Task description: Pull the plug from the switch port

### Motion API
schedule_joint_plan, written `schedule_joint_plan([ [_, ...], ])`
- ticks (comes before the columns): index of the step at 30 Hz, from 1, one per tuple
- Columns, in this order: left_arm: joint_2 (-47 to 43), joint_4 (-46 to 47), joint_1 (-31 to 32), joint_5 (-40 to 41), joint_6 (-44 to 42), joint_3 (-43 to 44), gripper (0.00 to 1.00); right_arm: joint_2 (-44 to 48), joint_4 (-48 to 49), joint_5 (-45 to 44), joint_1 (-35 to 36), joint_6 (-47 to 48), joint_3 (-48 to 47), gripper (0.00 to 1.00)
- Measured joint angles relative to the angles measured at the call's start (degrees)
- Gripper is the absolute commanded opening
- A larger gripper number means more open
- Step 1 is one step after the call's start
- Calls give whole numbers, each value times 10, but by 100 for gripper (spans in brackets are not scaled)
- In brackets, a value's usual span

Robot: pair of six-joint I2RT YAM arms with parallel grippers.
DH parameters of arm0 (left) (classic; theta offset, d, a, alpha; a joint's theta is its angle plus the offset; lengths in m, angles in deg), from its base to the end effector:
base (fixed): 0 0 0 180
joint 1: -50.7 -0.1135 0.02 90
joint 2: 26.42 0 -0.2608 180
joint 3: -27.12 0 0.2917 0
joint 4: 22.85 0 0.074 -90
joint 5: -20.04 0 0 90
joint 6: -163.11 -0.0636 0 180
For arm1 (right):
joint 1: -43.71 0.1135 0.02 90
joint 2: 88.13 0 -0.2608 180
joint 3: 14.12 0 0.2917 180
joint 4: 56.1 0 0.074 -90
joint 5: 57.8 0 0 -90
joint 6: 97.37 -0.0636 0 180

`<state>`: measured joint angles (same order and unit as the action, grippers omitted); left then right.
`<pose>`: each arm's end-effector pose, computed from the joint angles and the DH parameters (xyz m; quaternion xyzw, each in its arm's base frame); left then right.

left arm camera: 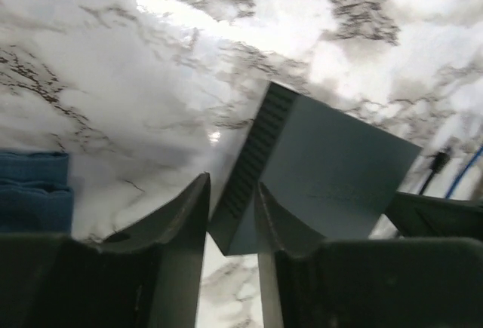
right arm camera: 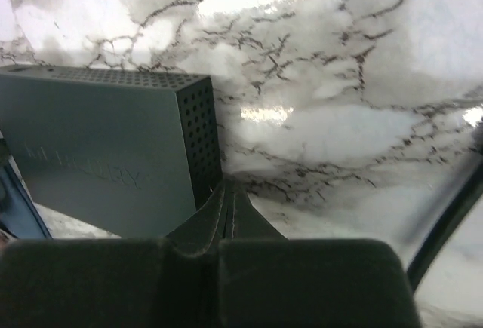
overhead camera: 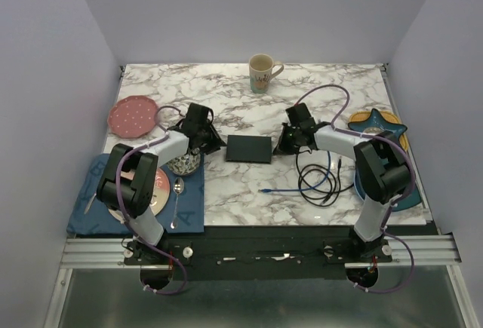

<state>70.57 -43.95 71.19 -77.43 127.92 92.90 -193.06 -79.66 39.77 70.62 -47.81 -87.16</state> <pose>0.3578 -0.1425 0.1127 -0.2585 0.9086 -0.2457 0.2175 0.3641 0.1942 0.0985 0.0928 0.9485 0.2168 0.2116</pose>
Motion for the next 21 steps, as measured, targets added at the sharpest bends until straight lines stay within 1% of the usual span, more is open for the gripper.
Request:
schedule_joint_plan([
  [1,-7,-8,0,2,-3,7,48,5,-12,-2,-3,2,-2,20],
  [2,-20,-19,1,4,-8,19,48,13,-22,-7,-9,4,-4,26],
  [3,-29,-26,2,7,-11,28,50,22,-30,-11,-16,6,-6,34],
  [4,-38,-33,2,10,-16,38,51,33,-35,-17,-23,7,-6,47],
  [6,-54,-43,2,17,-23,51,56,62,-47,-31,-34,10,-6,56],
  [7,-63,-48,3,24,-29,57,59,81,-50,-41,-40,12,-6,65],
  [8,-70,-54,3,30,-32,59,61,109,-52,-56,-42,16,-5,68],
  [9,-78,-59,3,36,-34,59,71,122,-52,-62,-45,13,-5,72],
  [10,-87,-69,3,48,-37,59,76,148,-50,-74,-45,18,-5,89],
  [11,-93,-78,3,56,-39,59,83,168,-50,-81,-44,20,-5,96],
  [12,-101,-88,3,68,-42,59,95,189,-49,-89,-42,26,-5,100],
  [13,-109,-97,3,79,-43,59,99,212,-46,-101,-39,35,-5,100],
  [17,-158,-124,3,120,-51,50,99,280,-22,-132,-16,68,4,100],
  [21,-226,-126,3,147,-39,23,99,351,29,-179,47,122,54,100],
])
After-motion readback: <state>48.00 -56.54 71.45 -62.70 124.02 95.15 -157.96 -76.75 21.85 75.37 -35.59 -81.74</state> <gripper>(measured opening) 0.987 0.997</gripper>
